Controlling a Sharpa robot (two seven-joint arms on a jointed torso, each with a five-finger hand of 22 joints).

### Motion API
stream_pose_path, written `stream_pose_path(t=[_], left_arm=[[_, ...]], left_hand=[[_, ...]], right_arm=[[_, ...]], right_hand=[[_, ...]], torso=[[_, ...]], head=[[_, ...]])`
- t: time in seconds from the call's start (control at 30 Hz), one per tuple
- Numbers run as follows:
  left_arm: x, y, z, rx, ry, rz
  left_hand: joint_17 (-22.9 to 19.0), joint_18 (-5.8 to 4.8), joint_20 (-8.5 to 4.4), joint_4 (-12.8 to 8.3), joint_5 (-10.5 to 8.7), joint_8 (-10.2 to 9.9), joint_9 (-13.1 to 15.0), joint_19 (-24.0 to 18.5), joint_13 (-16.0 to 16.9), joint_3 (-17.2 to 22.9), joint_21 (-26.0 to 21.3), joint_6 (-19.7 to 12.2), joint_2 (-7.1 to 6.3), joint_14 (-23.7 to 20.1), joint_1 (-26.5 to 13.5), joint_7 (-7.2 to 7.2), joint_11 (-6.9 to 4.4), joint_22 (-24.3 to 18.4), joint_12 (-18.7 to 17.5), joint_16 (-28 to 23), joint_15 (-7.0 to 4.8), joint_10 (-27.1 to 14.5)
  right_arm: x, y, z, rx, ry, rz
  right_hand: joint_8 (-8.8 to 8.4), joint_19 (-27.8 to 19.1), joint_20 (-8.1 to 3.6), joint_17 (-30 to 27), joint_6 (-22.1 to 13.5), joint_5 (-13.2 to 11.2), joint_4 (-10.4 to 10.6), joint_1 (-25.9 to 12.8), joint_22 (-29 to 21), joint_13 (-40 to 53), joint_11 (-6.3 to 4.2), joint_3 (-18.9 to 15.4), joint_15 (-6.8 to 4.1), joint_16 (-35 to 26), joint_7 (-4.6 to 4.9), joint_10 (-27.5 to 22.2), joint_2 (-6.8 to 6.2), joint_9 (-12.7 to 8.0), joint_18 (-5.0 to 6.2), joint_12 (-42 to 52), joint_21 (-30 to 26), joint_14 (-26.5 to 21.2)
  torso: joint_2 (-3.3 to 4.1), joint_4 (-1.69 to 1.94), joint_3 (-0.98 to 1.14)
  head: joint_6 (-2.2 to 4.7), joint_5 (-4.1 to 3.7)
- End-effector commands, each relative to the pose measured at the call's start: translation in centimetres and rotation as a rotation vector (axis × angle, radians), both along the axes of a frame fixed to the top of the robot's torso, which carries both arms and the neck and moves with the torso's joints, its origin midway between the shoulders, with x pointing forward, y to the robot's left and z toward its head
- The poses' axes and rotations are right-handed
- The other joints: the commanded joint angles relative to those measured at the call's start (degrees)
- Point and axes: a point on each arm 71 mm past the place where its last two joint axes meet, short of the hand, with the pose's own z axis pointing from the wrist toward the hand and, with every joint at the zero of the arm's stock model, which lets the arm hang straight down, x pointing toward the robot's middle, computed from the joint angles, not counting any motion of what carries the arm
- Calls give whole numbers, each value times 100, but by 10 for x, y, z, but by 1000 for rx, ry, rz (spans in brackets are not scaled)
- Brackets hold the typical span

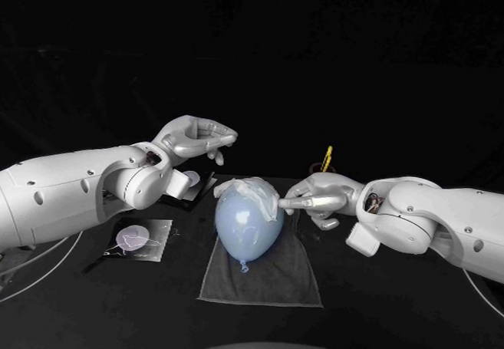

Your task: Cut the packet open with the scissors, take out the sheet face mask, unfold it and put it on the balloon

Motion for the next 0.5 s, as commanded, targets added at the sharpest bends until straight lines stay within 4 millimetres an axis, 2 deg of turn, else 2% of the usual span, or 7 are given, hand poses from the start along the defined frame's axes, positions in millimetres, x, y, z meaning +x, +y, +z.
stream_pose_path(t=[0.03, 0.07, 0.1, 0.23, 0.27, 0.43, 0.5], left_arm=[[-2, -5, 2, -7, -23, -35], [-2, -6, 2, -6, -25, -37], [-2, -6, 2, -6, -27, -40], [-3, -8, 3, -3, -34, -47], [-3, -9, 3, -2, -36, -48], [-4, -11, 3, 5, -44, -59], [-4, -12, 3, 11, -50, -66]], left_hand=[[-111, 68, -10, -8, -6, -30, -4, -43, -5, 45, -1, -32, -10, -98, 43, -5, -2, -14, -20, -51, -8, -18], [-111, 68, -10, -8, -6, -30, -4, -43, -5, 45, -1, -32, -10, -98, 43, -5, -2, -14, -20, -51, -8, -18], [-103, 69, -9, -11, -6, -29, -3, -47, -6, 50, -5, -28, -14, -97, 47, -7, -3, -16, -19, -59, -9, -15], [-103, 69, -9, -11, -6, -29, -3, -47, -6, 50, -5, -28, -14, -97, 47, -7, -3, -16, -19, -59, -9, -15], [-114, 69, -9, -14, -7, -28, -2, -51, -6, 55, -8, -22, -18, -107, 53, -8, -4, -17, -16, -70, -10, -9], [-114, 69, -9, -14, -7, -28, -2, -51, -6, 55, -8, -22, -18, -107, 53, -8, -4, -17, -16, -70, -10, -9], [-113, 69, -9, -15, -7, -27, -1, -52, -6, 57, -9, -19, -20, -107, 55, -8, -5, -18, -14, -73, -10, -6]], right_arm=[[5, -7, 15, 44, -298, -26], [4, -9, 17, 35, -352, -23], [3, -11, 18, 25, -405, -16], [-2, -14, 20, -16, -568, 17], [-3, -14, 20, -33, -619, 29], [-8, -15, 15, -110, -806, 58], [-10, -15, 10, -138, -869, 64]], right_hand=[[-731, 56, 127, 1510, -111, -131, -291, 388, 916, 1193, 183, 145, 137, 25, 179, 406, -229, -523, 79, -53, -66, 595], [-999, 53, 175, 1510, -30, -254, -380, 581, 915, 1182, 209, 92, 202, 25, 269, 397, -270, -768, 85, -69, -84, 595], [-1285, 37, 247, 1510, 99, -300, -457, 768, 905, 1166, 304, -31, 252, 25, 344, 381, -332, -1049, 92, -94, -141, 595], [-1748, 16, 339, 1510, 162, -353, -566, 1023, 898, 1144, 414, -214, 350, 25, 452, 358, -405, -1478, 107, -125, -209, 595], [-1997, 9, 388, 1510, 237, -376, -607, 1125, 903, 1140, 496, -275, 407, 25, 528, 351, -432, -1731, 109, -128, -219, 595], [-2372, -6, 446, 1510, 342, -397, -655, 1233, 902, 1138, 523, -359, 455, 25, 581, 348, -507, -2106, 119, -124, -260, 595], [-2513, -26, 463, 1510, 396, -402, -687, 1280, 889, 1120, 533, -384, 466, 25, 590, 333, -549, -2263, 132, -147, -327, 595]], torso=[[9, -6, -3], [11, -10, -1], [14, -13, 0], [13, -5, 4], [14, -4, 5], [10, 8, 3], [9, 8, 1]], head=[[7, 6], [4, 14], [-14, 9], [-40, 10], [-49, 6], [-76, 18], [-91, -12]])
